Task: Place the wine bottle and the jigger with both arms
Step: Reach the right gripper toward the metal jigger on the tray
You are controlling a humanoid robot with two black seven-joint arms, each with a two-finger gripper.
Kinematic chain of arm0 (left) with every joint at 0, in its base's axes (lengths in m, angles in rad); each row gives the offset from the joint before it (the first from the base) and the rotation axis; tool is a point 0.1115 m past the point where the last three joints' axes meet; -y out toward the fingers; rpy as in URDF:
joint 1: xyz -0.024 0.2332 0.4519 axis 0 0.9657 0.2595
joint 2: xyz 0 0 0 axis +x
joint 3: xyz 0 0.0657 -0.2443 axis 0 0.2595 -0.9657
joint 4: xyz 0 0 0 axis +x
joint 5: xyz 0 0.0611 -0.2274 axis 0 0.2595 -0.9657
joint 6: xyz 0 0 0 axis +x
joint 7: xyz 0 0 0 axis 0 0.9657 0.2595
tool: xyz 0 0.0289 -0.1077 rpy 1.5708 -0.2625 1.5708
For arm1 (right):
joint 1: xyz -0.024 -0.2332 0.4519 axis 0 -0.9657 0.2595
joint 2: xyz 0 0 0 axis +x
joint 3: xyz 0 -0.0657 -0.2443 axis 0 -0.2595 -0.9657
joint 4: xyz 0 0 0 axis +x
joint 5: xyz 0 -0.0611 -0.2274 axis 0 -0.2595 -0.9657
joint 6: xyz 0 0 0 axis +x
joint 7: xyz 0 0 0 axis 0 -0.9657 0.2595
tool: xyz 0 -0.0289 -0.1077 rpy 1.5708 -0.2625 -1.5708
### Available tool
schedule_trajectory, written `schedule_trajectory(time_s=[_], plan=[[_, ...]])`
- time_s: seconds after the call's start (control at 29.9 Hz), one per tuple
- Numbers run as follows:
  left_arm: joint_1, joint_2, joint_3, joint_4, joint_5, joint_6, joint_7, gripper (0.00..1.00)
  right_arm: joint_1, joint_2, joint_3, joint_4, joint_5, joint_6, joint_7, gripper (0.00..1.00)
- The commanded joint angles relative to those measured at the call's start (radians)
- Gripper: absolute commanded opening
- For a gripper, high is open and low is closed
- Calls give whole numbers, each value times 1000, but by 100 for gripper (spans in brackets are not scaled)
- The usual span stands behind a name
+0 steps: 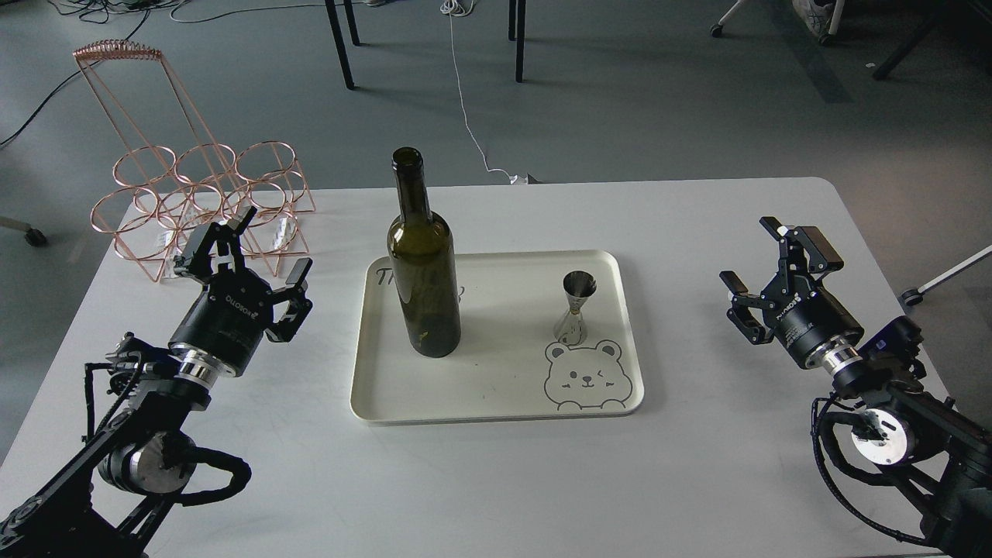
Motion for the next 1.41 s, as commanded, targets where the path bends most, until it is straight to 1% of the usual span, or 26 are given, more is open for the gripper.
schedule_trajectory(time_s=[0.0,0.07,0.2,0.27,0.33,0.44,0.54,0.57,0.64,0.7,0.77,0.84,0.94,1.17,1.37], plan=[[2,-27,0,23,41,1,-25,98,5,-1,0,2,0,0,0,99],[2,-37,0,26,75,1,-46,98,6,-9,-2,6,0,3,0,99],[6,-38,-5,26,76,-11,-57,98,23,-29,-6,37,-72,5,0,99],[7,-37,-6,28,76,-11,-58,98,48,-74,-9,55,-216,-13,0,99],[7,-37,-6,34,76,-11,-69,99,54,-105,-9,73,-418,-56,0,99],[9,-38,-5,40,78,-10,-78,99,39,-136,-22,184,-667,-142,0,99],[13,-38,-3,40,84,-10,-78,99,14,-179,-83,285,-882,-290,0,99],[13,-38,-3,40,84,-10,-78,99,14,-181,-115,299,-952,-369,0,99],[13,-37,-3,40,84,-10,-78,99,19,-187,-188,299,-1093,-525,0,98],[12,-35,-3,40,84,-10,-78,99,29,-184,-258,269,-1242,-678,0,98],[12,-35,-2,40,85,-10,-78,99,45,-164,-284,194,-1388,-774,0,98],[13,-37,1,40,87,-8,-77,99,62,-110,-292,109,-1501,-774,0,98],[12,-38,5,40,87,-8,-77,99,86,-35,-293,20,-1592,-774,0,98],[12,-37,6,38,87,-8,-77,99,118,71,-302,-57,-1701,-774,0,98],[12,-35,3,38,87,-8,-77,99,178,140,-328,-127,-1709,-774,0,98]])
